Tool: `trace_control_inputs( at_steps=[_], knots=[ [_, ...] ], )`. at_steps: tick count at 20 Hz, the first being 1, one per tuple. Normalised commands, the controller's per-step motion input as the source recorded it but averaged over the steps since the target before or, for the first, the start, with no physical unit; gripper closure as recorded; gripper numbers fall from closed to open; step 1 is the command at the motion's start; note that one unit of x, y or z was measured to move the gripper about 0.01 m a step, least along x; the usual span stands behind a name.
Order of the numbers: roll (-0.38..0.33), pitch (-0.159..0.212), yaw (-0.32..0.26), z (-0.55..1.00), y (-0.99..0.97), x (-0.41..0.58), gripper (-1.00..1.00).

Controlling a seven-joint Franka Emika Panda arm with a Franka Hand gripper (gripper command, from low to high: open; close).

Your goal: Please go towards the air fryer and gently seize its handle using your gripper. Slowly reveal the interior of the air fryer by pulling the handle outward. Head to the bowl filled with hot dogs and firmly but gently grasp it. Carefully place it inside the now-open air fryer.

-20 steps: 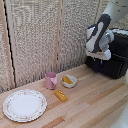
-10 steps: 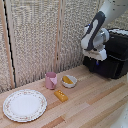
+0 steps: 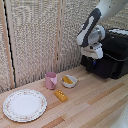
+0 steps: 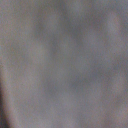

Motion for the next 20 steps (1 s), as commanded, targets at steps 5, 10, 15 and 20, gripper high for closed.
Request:
trace_control_inputs(
  at_steps=[5, 10, 15, 20],
  knots=[
    [0.039, -0.033, 0.000, 0.10, 0.72, -0.806, 1.00],
    [0.014, -0.078, -0.017, -0.12, 0.70, -0.640, 1.00],
    [0.000, -0.069, -0.138, -0.38, 0.74, -0.048, 1.00],
    [0.009, -0.040, -0.195, -0.31, 0.56, 0.066, 1.00]
  ],
)
